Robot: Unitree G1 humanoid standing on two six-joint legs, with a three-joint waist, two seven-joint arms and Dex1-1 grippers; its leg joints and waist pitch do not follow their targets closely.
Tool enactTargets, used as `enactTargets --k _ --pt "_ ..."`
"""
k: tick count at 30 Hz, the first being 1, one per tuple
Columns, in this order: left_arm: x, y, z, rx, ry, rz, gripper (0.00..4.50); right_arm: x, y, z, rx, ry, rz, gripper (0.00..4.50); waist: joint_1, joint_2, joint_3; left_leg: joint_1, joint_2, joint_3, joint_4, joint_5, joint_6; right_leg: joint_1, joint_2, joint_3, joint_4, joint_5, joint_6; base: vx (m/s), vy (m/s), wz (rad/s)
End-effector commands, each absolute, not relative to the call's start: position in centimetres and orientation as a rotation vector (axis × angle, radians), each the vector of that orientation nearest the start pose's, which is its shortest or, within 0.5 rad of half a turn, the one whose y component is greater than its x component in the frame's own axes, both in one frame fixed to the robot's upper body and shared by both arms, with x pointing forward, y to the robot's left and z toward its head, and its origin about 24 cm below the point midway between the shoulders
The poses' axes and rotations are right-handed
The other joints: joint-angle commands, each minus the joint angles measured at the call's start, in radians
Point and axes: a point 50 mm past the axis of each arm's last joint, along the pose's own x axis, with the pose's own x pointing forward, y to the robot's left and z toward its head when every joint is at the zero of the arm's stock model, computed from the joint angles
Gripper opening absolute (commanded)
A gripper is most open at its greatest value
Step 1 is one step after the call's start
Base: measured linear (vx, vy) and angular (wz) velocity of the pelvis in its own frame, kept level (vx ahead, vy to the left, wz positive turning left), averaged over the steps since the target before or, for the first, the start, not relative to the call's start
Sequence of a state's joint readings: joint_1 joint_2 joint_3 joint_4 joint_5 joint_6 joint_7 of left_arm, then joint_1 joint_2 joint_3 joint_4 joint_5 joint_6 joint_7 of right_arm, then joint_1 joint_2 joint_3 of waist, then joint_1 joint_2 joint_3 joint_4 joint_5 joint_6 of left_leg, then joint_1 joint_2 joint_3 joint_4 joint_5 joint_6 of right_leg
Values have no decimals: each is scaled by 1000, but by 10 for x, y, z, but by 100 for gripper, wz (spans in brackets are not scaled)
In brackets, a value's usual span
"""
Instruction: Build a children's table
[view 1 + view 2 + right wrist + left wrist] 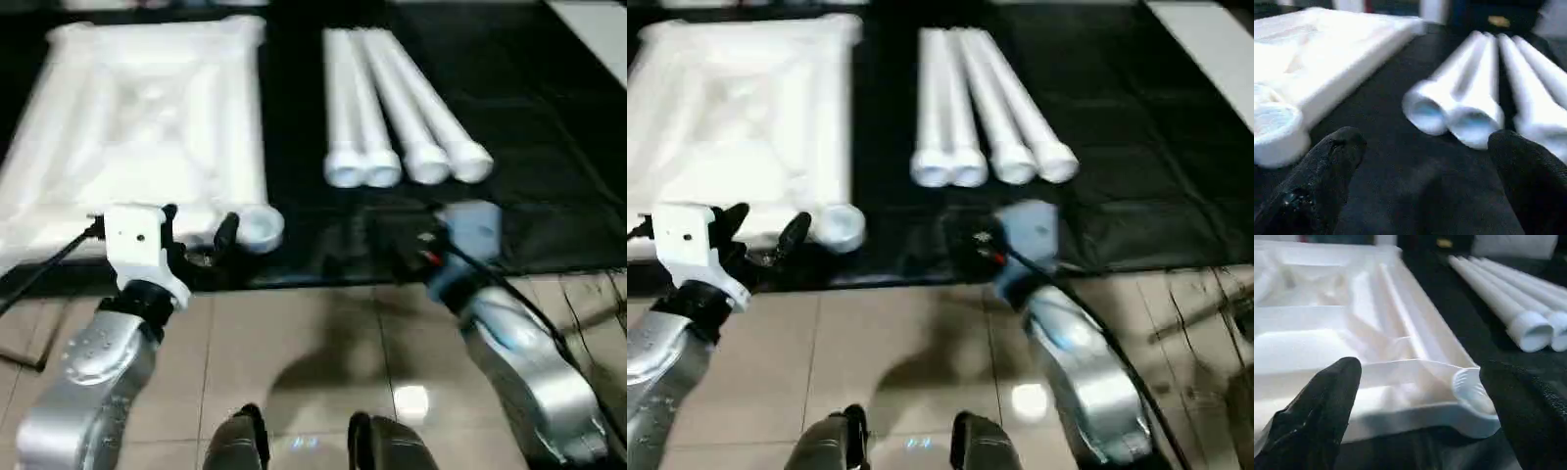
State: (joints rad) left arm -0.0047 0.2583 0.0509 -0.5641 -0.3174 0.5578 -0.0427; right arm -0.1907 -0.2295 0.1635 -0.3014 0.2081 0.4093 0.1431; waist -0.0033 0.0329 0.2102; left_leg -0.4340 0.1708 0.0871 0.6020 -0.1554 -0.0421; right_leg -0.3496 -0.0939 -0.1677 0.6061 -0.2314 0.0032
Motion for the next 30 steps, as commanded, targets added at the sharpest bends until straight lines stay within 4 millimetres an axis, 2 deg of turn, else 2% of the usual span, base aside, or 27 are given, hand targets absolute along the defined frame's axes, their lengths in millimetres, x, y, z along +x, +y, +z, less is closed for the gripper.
enactTargets --k 1,2,3,4,5,7,8,9,10,11,12,13,14,15,16,17,18,19,20,21,22,23,24,25,27,29,30 --pt "238 170 125 20 -1 -158 441 273 -113 117 -21 -55 433 450 8 22 -68 17 4 1 -61 -532 28 85 -76 26 -118 -719 -118 -26 9 59" --pt "239 171 123 24 3 -155 441 272 -112 115 -27 -46 430 450 13 16 -68 9 1 6 -57 -570 10 108 -79 19 -127 -794 -87 -1 10 60" --pt "239 172 122 24 8 -154 441 272 -112 114 -33 -42 422 450 18 22 -63 18 1 10 -57 -589 0 108 -80 14 -135 -820 -82 40 15 66" --pt "240 172 121 26 15 -157 441 271 -114 113 -35 -37 390 450 20 21 -78 29 0 7 -61 -573 2 123 -71 21 -134 -767 -92 40 15 66" --pt "242 171 121 28 15 -175 441 269 -118 112 18 -37 330 450 -2 28 -78 182 57 -4 -66 -735 -77 13 -20 41 -125 -634 -129 78 10 60" --pt "243 169 121 33 17 -189 441 268 -120 112 40 -39 320 450 2 33 -84 188 87 -31 -120 -857 -117 25 17 59 -50 -426 -127 106 24 24" --pt "245 168 120 43 21 -195 441 267 -121 111 42 -31 322 450 2 27 -99 194 97 -46 -152 -865 -84 20 21 84 11 -235 -87 111 55 1" --pt "246 167 120 60 23 -206 441 266 -122 108 55 -15 309 450 -2 29 -107 201 94 -53 -150 -824 -48 15 16 94 13 -199 -76 107 26 3" --pt "248 166 120 68 23 -212 441 266 -123 107 54 -9 303 450 -11 17 -117 202 73 -42 -135 -720 35 13 -4 117 -12 -148 -68 107 26 3" --pt "251 165 119 66 20 -218 441 264 -124 106 25 2 296 450 -9 10 -120 169 49 -22 -124 -631 72 42 -21 136 -40 -113 -73 107 -23 2" --pt "252 164 119 60 20 -222 441 263 -125 105 9 5 293 450 16 -17 -140 51 -23 44 -46 -354 121 153 -60 187 -93 -50 -79 148 -23 1" --pt "252 164 119 56 20 -224 441 263 -126 105 3 7 291 450 41 -18 -156 10 -21 51 6 -169 155 188 -101 215 -128 -159 -90 148 -23 1" --pt "253 161 118 61 21 -242 441 262 -127 105 -4 9 282 450 47 2 -180 -31 -19 35 13 -37 181 219 -80 201 -111 -92 -79 175 -5 -3" --pt "254 158 116 64 25 -272 441 261 -129 105 -19 3 267 450 38 15 -189 -32 -18 31 0 23 190 212 -46 180 -93 -3 -64 163 21 -7" --pt "254 154 115 68 26 -301 441 260 -131 105 -29 -3 254 450 14 44 -208 50 -8 5 -22 164 230 160 42 120 -33 157 -10 163 21 -7" --pt "255 152 115 68 24 -309 441 260 -132 105 -30 -4 253 450 -46 57 -212 240 86 -109 -28 285 429 -40 52 90 65 -6 24 216 -13 0" --pt "255 151 115 68 23 -312 441 260 -132 105 -29 -4 252 450 -68 56 -226 279 137 -152 -31 352 530 -86 27 101 98 -140 53 176 -53 1" --pt "255 150 114 58 26 -314 441 259 -132 106 -40 -5 260 450 -52 52 -214 244 146 -140 -19 398 586 -106 4 121 129 -167 90 176 -53 1" --pt "255 148 113 48 26 -320 441 258 -131 107 -55 -8 273 450 -56 41 -212 195 128 -88 -44 283 538 -100 -6 132 137 -59 93 78 -35 6" --pt "255 147 113 38 28 -322 441 257 -130 107 -64 -9 283 450 -49 31 -204 176 102 -54 -50 191 494 -93 -4 135 114 -2 72 57 -62 8" --pt "255 147 112 34 28 -322 441 256 -130 108 -69 -10 289 450 -39 -17 -185 117 11 12 -44 -93 366 -30 -24 176 -10 66 21 57 -62 8" --pt "256 147 112 32 28 -322 441 256 -129 108 -73 -10 293 450 2 -45 -199 33 -93 38 96 -238 262 85 -122 299 -89 -177 33 62 -77 10" --pt "256 146 112 30 25 -320 441 256 -129 108 -84 -13 301 450 0 -57 -196 19 -76 18 123 -215 222 101 -149 307 -103 -299 -3 57 -75 -4" --pt "257 146 111 28 20 -315 441 256 -128 109 -102 -18 311 450 -3 -70 -196 2 -66 5 144 -127 126 101 -123 268 -98 -497 -19 57 -75 -4" --pt "258 148 109 20 18 -298 441 257 -129 109 -115 -17 321 450 -6 -45 -176 10 -34 -7 107 -108 87 78 -120 243 -119 -653 -126 23 -27 -7" --pt "257 150 107 20 23 -282 441 258 -129 110 -122 -17 338 450 -31 1 -167 47 14 -9 -16 -267 59 69 -36 152 -104 -639 -176 28 35 -3" --pt "257 150 107 19 24 -286 441 259 -128 111 -125 -25 353 450 -41 18 -167 77 33 -24 -40 -419 35 48 -4 136 -83 -599 -159 61 100 2"
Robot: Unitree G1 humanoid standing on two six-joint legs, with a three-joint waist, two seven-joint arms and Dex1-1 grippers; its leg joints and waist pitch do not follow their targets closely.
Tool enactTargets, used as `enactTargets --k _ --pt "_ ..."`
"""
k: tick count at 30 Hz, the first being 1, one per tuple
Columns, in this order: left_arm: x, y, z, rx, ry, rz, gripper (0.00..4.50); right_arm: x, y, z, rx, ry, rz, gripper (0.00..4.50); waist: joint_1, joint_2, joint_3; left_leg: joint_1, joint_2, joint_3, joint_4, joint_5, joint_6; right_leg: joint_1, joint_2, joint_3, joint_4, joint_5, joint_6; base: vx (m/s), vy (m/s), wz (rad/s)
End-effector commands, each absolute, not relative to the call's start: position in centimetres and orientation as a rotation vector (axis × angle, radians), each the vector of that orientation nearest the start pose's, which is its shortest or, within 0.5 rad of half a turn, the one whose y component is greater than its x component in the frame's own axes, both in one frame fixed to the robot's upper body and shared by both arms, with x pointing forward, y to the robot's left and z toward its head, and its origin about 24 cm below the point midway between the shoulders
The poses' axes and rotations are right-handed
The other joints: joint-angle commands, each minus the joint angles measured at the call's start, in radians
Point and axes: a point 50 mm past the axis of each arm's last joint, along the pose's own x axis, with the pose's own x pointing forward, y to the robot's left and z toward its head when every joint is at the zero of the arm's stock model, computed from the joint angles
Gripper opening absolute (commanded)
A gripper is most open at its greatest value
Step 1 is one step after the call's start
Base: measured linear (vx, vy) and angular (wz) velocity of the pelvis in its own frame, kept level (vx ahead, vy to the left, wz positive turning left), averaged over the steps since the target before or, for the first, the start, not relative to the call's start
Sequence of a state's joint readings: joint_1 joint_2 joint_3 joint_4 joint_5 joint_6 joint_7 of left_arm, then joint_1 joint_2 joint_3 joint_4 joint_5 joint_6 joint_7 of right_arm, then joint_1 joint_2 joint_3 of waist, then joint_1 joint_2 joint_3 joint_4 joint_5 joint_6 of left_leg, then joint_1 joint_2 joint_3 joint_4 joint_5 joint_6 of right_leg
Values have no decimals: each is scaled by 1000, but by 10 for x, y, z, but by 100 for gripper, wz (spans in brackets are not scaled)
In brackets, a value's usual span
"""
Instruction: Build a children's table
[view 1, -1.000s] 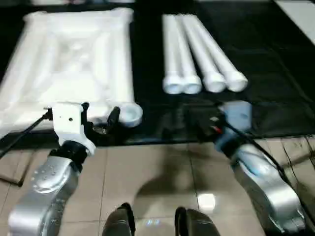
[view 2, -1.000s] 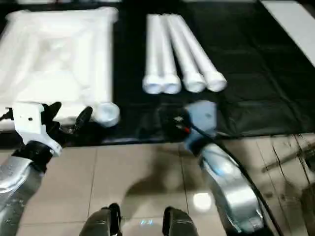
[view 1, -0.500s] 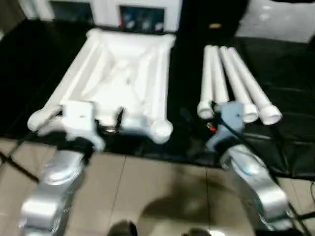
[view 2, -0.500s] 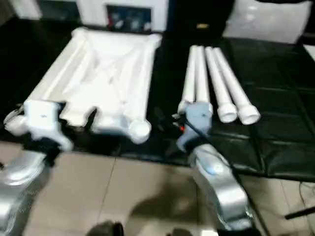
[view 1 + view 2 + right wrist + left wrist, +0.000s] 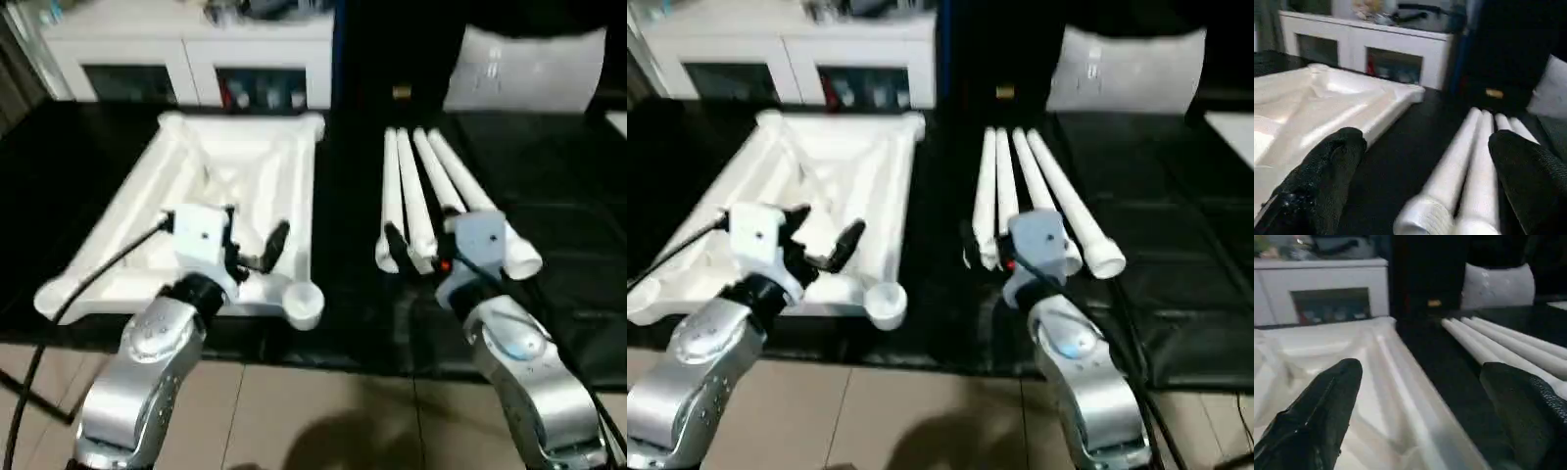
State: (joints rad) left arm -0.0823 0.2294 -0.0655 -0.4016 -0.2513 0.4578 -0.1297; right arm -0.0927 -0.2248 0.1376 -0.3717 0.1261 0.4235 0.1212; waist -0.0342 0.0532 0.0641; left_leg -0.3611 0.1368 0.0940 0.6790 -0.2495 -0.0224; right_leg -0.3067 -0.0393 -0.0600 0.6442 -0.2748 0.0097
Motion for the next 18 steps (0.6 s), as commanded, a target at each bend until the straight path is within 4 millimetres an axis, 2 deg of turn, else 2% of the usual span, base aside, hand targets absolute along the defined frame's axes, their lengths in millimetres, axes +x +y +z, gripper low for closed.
enactTargets --k 1,2,3,4,5,6,7,8,9,10,11,12,13,14,15,16,17,18 --pt "256 150 107 18 26 -290 441 259 -127 111 -121 -30 371 450 -43 10 -38 87 108 -76 -149 -588 -33 -34 -29 11 -68 -390 -153 61 100 2" --pt "256 149 106 19 29 -303 441 260 -125 113 -114 -43 413 450 -59 13 -47 101 127 -114 -188 -623 -15 -34 -25 2 -8 -160 -128 54 90 3" --pt "256 149 106 29 31 -318 441 260 -124 115 -110 -55 448 450 -69 9 -54 122 126 -123 -190 -540 64 -52 -34 -3 8 -40 -81 73 59 -1" --pt "257 149 105 33 35 -330 441 260 -122 115 -111 -55 467 450 -75 -4 -53 123 124 -120 -185 -492 116 -57 -41 -2 6 -13 -62 73 59 -1" --pt "258 150 104 46 43 -341 441 261 -121 116 -113 -58 482 450 -78 -8 -50 116 117 -112 -182 -454 155 -54 -50 1 -1 -1 -49 83 8 3" --pt "259 150 104 61 51 -359 441 262 -120 117 -136 -74 497 450 -74 -30 -49 86 83 -71 -160 -388 186 -33 -83 22 -57 15 -69 76 -20 5" --pt "260 150 103 75 63 -383 441 262 -119 117 -143 -77 517 450 -47 -53 -58 -7 22 1 -102 -259 160 60 -137 77 -118 -21 -154 76 -20 5" --pt "260 150 102 84 76 -419 441 263 -118 117 -148 -76 539 450 -21 -72 -76 -60 16 5 -44 -65 144 111 -176 114 -140 -101 -185 60 -25 0" --pt "261 150 102 88 83 -443 441 263 -117 116 -150 -73 553 450 -11 -64 -80 -67 32 -3 -46 12 136 111 -185 116 -131 -73 -201 59 -19 -6" --pt "261 149 102 97 93 -485 441 263 -116 113 -150 -32 566 450 -11 -51 -93 -60 41 -8 -80 180 139 85 -122 78 -73 175 -213 59 -19 -6" --pt "261 149 103 132 111 -573 441 264 -117 103 -211 54 594 450 -17 -41 -101 -9 52 -22 -84 359 157 38 -76 51 -32 419 -217 66 -3 1" --pt "261 150 103 143 119 -594 441 264 -118 101 -225 74 606 450 -19 -37 -111 7 56 -34 -73 480 168 26 -67 47 -13 525 -206 99 4 3" --pt "262 150 103 162 124 -617 441 263 -118 98 -226 92 631 450 -14 -30 -112 34 67 -46 -59 656 171 -7 -69 49 -6 589 -186 99 4 3" --pt "264 153 102 186 155 -669 441 261 -119 94 -231 124 686 450 2 -28 -107 40 69 -39 -55 690 153 -25 -81 58 -15 565 -177 106 11 4" --pt "264 153 102 188 157 -673 441 261 -119 94 -231 126 689 450 8 -25 -101 27 59 -30 -60 637 140 -17 -85 61 -21 533 -182 63 8 2" --pt "264 154 101 195 167 -690 441 260 -120 93 -235 137 705 450 26 -30 -98 8 54 -14 -74 465 106 1 -93 64 -31 471 -192 63 8 2" --pt "266 157 101 239 177 -739 441 259 -122 91 -245 149 730 450 33 -28 -89 1 62 -11 -89 297 76 4 -97 64 -39 389 -211 0 0 0" --pt "267 158 100 246 182 -753 426 259 -122 91 -247 151 740 450 35 -28 -83 -1 66 -10 -97 217 63 4 -98 64 -43 337 -223 -73 4 -2"
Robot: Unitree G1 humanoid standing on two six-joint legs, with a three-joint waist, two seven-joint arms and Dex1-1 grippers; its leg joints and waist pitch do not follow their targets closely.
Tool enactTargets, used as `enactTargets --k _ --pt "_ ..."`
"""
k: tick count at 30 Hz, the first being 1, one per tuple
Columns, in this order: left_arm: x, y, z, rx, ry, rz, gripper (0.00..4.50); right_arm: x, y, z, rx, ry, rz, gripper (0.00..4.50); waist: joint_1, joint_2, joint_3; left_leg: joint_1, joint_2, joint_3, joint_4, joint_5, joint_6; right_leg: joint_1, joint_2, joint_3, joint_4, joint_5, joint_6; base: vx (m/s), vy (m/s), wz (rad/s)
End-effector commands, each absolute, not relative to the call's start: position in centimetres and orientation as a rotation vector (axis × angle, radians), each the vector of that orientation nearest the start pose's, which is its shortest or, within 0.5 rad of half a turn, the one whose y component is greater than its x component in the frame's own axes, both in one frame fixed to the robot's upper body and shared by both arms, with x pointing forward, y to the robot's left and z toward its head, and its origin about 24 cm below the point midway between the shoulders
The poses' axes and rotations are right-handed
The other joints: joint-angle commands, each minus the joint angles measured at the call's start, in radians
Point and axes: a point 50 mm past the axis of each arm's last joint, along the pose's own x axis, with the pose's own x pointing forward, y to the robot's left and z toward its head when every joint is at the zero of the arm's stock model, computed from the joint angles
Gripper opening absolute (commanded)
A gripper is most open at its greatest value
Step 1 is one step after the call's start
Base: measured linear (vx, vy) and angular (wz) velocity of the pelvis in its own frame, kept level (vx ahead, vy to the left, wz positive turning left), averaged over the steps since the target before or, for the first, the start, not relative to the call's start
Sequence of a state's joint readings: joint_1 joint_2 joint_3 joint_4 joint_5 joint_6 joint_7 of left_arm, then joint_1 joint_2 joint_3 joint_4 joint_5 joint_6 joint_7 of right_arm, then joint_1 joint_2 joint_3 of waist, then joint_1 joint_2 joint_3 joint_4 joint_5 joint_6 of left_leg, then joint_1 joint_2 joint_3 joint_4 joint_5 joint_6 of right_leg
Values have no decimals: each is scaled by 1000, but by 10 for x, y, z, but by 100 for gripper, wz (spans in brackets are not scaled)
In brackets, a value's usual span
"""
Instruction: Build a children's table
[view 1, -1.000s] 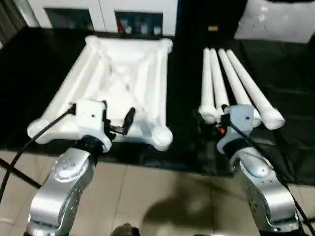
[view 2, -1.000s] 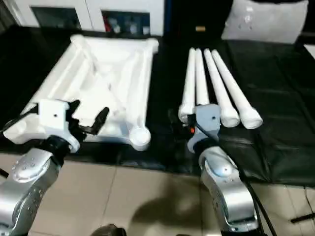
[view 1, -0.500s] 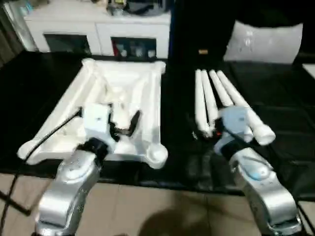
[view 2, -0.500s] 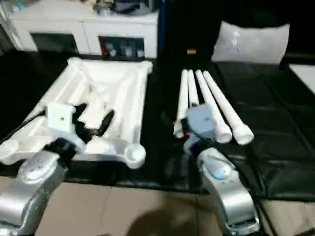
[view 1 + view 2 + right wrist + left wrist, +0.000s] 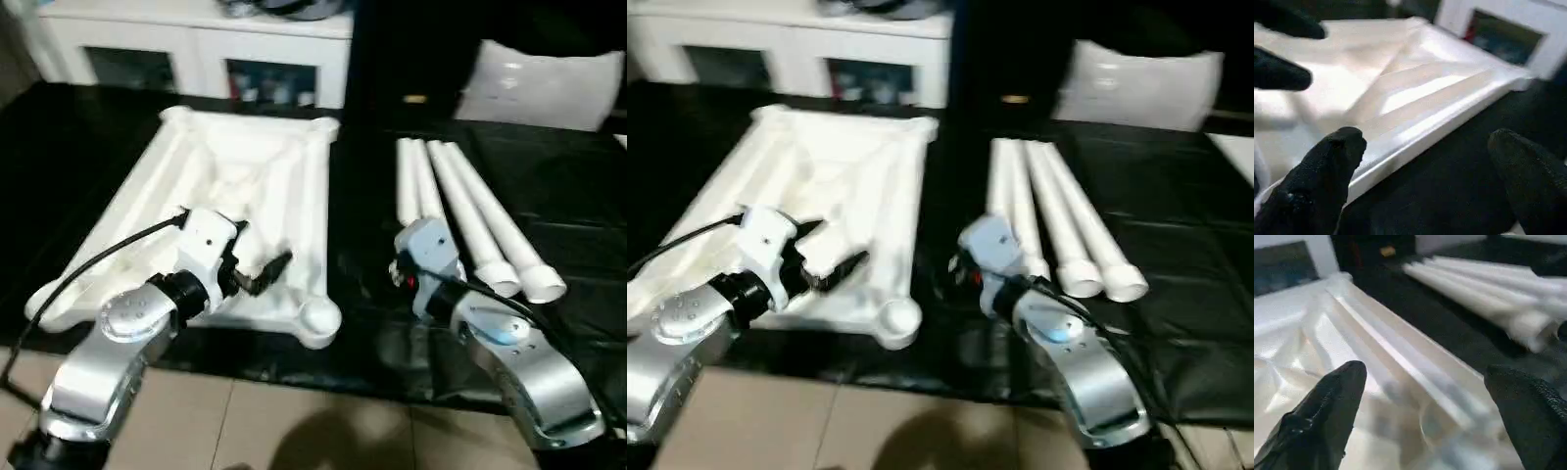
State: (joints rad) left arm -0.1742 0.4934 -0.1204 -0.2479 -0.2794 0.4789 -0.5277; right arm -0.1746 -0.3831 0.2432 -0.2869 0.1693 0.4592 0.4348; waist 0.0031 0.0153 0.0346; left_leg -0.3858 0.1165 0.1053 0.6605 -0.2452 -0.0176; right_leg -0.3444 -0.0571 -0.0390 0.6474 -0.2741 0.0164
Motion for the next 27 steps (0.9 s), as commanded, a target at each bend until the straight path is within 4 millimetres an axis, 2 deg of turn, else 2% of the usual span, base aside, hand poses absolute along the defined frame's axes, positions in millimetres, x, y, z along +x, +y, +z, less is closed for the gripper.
enactTargets --k 1,2,3,4,5,6,7,8,9,10,11,12,14,18,20,21,22,23,25,27 --pt "268 159 100 253 187 -765 415 258 -123 90 -248 153 750 450 0 18 -44 29 92 -21 -91 56 26 38 -80 41 -55 227 -249 -73 4 -2" --pt "269 160 99 275 188 -801 407 257 -123 90 -253 158 774 450 1 17 -40 34 96 -21 -100 -58 2 38 -82 43 -59 145 -263 -79 4 1" --pt "270 161 98 288 194 -855 404 256 -123 89 -258 172 796 450 1 15 -39 34 97 -20 -105 -97 -3 39 -85 46 -62 113 -266 -90 -1 3" --pt "269 161 97 293 204 -886 395 255 -123 89 -260 178 807 450 1 22 -33 35 98 -16 -113 -176 -17 33 -85 47 -70 39 -264 -90 -1 3" --pt "269 162 96 297 217 -920 381 254 -123 88 -262 186 818 450 -2 19 -31 34 100 -14 -116 -209 -26 35 -86 49 -71 4 -262 -84 -5 0" --pt "268 163 94 315 239 -953 381 253 -123 88 -266 191 827 450 -2 19 -23 36 99 -10 -124 -277 -39 29 -88 52 -81 -96 -250 -74 -8 -2" --pt "269 165 90 344 272 -980 362 252 -124 88 -269 194 834 450 -3 16 -16 43 97 -8 -127 -353 -56 21 -91 56 -95 -232 -228 -74 -8 -2" --pt "271 169 86 388 290 -987 357 251 -124 88 -267 199 836 450 -5 16 -18 41 96 -10 -127 -367 -67 24 -96 58 -103 -311 -204 -67 -10 -5" --pt "274 173 83 419 304 -997 357 250 -124 88 -261 205 847 450 -6 14 -20 39 95 -9 -127 -359 -68 23 -96 59 -104 -321 -192 -55 -16 -8" --pt "277 175 82 436 317 -1006 351 249 -124 88 -256 209 856 450 -5 14 -23 39 94 -8 -128 -337 -61 22 -95 61 -106 -324 -176 -55 -16 -8" --pt "279 176 81 450 327 -1028 334 248 -124 89 -252 211 865 450 -3 11 -21 40 95 -8 -130 -320 -54 17 -93 62 -107 -319 -174 0 0 0" --pt "280 176 80 452 339 -1053 324 247 -124 89 -247 215 874 450 -3 12 -24 41 95 -6 -129 -309 -52 17 -94 62 -107 -307 -179 0 0 0" --pt "281 177 79 454 371 -1100 313 244 -124 89 -245 224 900 450 0 16 -25 38 98 -5 -131 -287 -46 16 -94 60 -103 -263 -196 0 0 0" --pt "283 177 78 459 422 -1172 278 237 -124 87 -263 249 950 450 1 17 -31 32 101 2 -127 -211 -26 22 -91 57 -89 -119 -238 0 0 0" --pt "283 177 78 464 436 -1197 260 235 -124 86 -269 256 966 450 2 18 -38 30 102 6 -122 -141 -8 25 -90 54 -77 6 -263 0 0 0" --pt "283 177 77 468 439 -1207 260 234 -124 86 -269 258 970 450 3 22 -40 29 102 6 -119 -112 0 25 -89 53 -74 49 -269 0 0 0" --pt "284 178 76 472 442 -1215 239 233 -124 86 -276 260 975 450 3 19 -45 26 101 8 -114 -53 20 25 -87 52 -67 148 -281 0 0 0" --pt "285 179 75 481 445 -1223 231 233 -125 86 -281 264 974 450 4 18 -42 23 99 11 -112 -34 39 25 -87 51 -66 187 -289 0 0 0" --pt "287 181 73 505 453 -1227 220 232 -125 85 -279 275 981 450 4 17 -37 25 102 11 -114 -61 49 25 -90 50 -71 152 -293 0 0 0" --pt "291 184 71 540 464 -1226 209 228 -124 82 -276 299 1013 450 3 17 -33 27 105 11 -119 -107 43 24 -90 51 -76 82 -292 0 0 0"
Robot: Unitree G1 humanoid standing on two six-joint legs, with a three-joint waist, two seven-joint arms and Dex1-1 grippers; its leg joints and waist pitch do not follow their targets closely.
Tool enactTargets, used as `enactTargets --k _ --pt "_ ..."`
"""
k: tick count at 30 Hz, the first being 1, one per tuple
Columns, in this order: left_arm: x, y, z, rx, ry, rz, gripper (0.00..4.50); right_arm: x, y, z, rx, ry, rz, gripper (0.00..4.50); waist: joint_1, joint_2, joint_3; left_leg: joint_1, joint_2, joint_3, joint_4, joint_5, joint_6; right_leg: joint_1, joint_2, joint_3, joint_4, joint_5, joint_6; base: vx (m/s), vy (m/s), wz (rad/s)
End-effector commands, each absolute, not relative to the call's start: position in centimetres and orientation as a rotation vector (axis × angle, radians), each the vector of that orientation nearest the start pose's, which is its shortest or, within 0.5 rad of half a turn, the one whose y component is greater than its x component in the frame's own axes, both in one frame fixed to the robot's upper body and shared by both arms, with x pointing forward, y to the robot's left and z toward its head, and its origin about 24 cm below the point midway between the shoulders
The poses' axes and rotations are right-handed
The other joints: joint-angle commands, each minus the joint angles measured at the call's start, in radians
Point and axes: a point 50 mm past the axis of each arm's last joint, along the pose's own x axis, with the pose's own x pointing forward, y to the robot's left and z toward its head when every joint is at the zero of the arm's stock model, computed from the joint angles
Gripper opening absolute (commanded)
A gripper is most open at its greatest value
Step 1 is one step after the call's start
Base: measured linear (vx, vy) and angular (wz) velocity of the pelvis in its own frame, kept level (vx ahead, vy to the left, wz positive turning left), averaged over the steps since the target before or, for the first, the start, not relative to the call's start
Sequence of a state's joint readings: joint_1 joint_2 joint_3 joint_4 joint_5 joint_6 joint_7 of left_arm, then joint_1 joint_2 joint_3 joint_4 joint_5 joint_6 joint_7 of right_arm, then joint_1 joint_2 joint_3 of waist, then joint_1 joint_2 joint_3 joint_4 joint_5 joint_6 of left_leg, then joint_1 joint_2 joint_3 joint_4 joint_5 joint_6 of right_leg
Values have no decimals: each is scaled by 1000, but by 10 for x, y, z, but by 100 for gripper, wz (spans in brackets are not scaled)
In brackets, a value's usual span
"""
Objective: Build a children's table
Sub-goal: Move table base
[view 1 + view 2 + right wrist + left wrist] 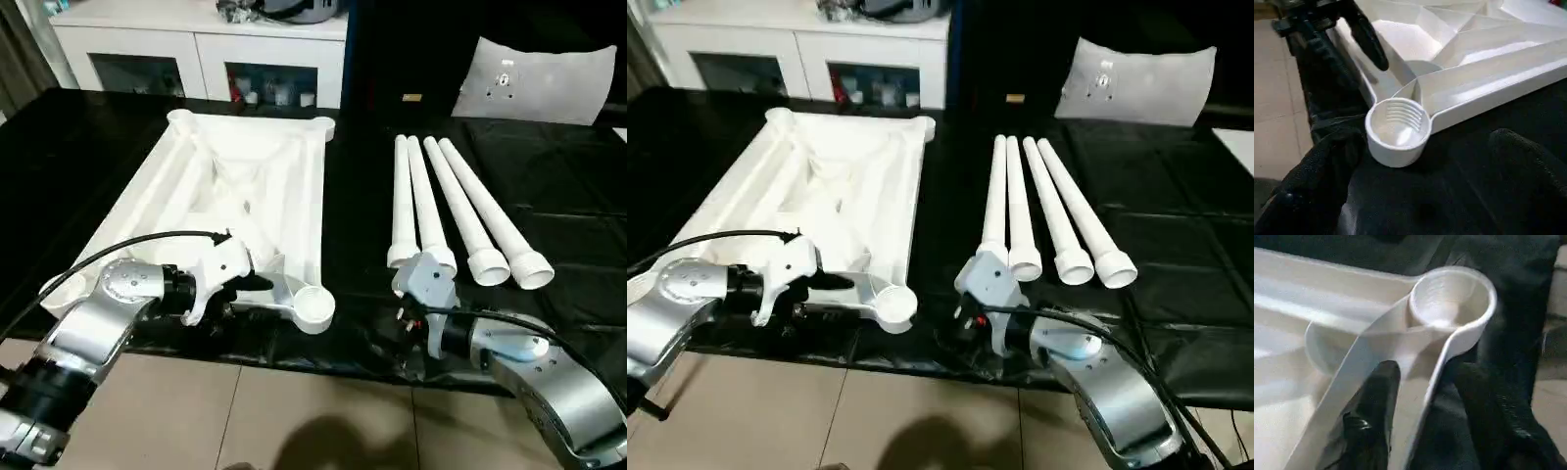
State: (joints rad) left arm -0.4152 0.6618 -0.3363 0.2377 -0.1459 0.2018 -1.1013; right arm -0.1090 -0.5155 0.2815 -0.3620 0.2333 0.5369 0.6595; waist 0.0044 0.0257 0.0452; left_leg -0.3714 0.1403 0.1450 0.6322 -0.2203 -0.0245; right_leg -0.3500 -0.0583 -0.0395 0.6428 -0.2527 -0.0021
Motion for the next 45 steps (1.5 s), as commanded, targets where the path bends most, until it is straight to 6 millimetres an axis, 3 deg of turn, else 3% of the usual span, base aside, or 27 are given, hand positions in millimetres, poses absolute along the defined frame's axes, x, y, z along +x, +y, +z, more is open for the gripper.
enactTargets --k 1,5,10,11,19,23,30,33,37,38,41,43,45 --pt "291 184 71 541 464 -1227 195 228 -124 82 -277 300 1015 450 2 6 -42 14 82 -28 -92 -144 45 30 -89 51 -73 41 -273 0 0 0" --pt "296 188 68 585 493 -1219 163 227 -122 82 -276 307 1033 450 1 7 -31 20 85 -30 -103 -255 -1 20 -91 57 -85 -115 -257 0 0 0" --pt "300 191 65 620 507 -1222 131 228 -122 82 -276 310 1032 450 -1 8 -32 17 87 -31 -104 -233 -7 20 -94 59 -83 -78 -256 0 0 0" --pt "301 191 63 615 508 -1225 106 228 -123 82 -278 313 1033 450 0 11 -31 17 88 -31 -104 -227 -4 20 -94 59 -82 -63 -259 0 0 0" --pt "303 191 57 620 533 -1237 59 228 -123 83 -279 320 1034 450 1 8 -25 16 89 -29 -108 -237 -1 19 -98 62 -89 -116 -260 0 0 0" --pt "308 187 58 563 517 -1204 38 227 -123 83 -278 317 1030 450 -2 9 -27 13 88 -28 -106 -198 9 23 -97 61 -86 -70 -270 0 0 0" --pt "321 177 64 537 421 -1161 3 232 -123 84 -281 312 1002 450 -7 8 -37 7 88 -27 -98 -75 70 34 -100 57 -75 122 -298 0 0 0" --pt "319 174 64 563 393 -1197 3 234 -124 85 -281 307 985 450 -13 9 -39 7 88 -25 -95 -52 95 34 -99 55 -75 169 -306 0 0 0" --pt "319 172 68 508 355 -1195 3 249 -129 90 -211 272 863 450 -13 9 -41 7 90 -24 -95 -45 94 32 -101 54 -71 175 -318 0 0 0" --pt "319 172 70 507 335 -1194 28 250 -128 93 -186 258 861 450 -11 14 -43 10 90 -23 -93 -36 92 30 -99 54 -70 190 -321 0 0 0" --pt "320 172 76 497 300 -1182 56 255 -126 102 -177 198 848 450 -7 15 -47 5 89 -22 -86 29 118 30 -98 52 -57 294 -322 0 0 0" --pt "321 175 81 500 274 -1155 82 267 -124 108 -191 152 757 450 -7 14 -46 6 90 -22 -88 23 123 28 -99 51 -58 289 -326 0 0 0" --pt "322 176 84 494 261 -1142 92 273 -124 110 -201 140 707 450 -9 15 -42 7 90 -21 -92 -5 103 25 -97 49 -61 234 -330 0 0 0"
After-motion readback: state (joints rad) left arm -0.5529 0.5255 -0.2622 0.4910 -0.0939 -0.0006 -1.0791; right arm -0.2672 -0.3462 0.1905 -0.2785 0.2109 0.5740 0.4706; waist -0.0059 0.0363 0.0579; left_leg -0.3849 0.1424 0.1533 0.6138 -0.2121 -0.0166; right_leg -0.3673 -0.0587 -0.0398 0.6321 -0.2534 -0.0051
